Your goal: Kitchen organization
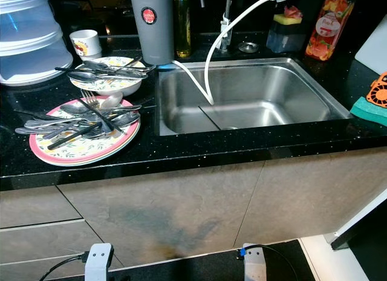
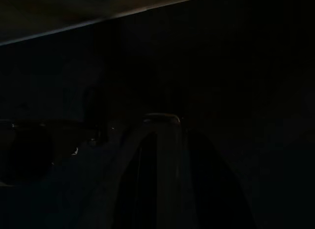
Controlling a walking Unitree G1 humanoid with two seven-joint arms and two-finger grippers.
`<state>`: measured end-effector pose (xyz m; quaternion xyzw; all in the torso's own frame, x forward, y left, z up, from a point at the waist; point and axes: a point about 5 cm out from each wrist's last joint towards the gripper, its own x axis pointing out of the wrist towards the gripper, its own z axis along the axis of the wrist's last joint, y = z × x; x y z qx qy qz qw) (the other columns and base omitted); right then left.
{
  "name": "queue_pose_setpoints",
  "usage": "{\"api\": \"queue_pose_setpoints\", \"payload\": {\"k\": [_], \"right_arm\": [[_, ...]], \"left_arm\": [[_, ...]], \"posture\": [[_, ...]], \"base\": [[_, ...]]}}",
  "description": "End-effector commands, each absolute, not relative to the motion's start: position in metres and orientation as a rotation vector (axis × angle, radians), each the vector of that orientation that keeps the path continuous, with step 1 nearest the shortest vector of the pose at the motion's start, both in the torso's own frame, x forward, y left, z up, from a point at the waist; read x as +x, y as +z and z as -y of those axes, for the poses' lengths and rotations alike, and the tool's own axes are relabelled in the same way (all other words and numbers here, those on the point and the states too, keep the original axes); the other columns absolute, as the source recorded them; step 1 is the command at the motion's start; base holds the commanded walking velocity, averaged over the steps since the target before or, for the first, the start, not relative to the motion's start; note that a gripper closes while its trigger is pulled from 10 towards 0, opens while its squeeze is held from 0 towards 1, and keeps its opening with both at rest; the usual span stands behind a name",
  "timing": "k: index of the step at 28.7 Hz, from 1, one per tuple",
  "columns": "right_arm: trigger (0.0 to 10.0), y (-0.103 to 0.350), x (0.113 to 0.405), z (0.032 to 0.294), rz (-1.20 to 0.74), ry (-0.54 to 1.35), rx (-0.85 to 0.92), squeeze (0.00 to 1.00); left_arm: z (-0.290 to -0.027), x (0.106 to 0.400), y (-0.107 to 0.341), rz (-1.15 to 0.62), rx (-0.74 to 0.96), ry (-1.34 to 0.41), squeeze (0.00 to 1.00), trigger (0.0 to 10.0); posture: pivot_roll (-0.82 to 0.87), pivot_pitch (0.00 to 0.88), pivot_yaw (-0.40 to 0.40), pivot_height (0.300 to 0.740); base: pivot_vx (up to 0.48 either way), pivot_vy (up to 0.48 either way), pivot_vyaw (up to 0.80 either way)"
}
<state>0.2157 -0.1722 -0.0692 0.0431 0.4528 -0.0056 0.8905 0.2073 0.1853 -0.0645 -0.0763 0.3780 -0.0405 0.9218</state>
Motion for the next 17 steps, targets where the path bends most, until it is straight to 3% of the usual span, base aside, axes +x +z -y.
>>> {"api": "queue_pose_setpoints", "payload": {"k": [1, 17], "right_arm": [[10.0, -0.074, 0.207, 0.173, -0.965, -0.013, 0.084, 0.0], [10.0, -0.066, 0.222, 0.169, -0.931, 0.006, 0.076, 0.0]], "left_arm": [[-0.191, 0.2, -0.068, -0.801, -0.14, -0.075, 0.0, 10.0], [-0.192, 0.213, -0.061, -0.778, -0.122, -0.068, 0.0, 10.0]], "posture": [[-0.06, 0.153, 0.022, 0.74], [-0.04, 0.143, -0.007, 0.74]], "base": [[0.0, 0.0, 0.0], [0.0, 0.0, 0.0]]}}
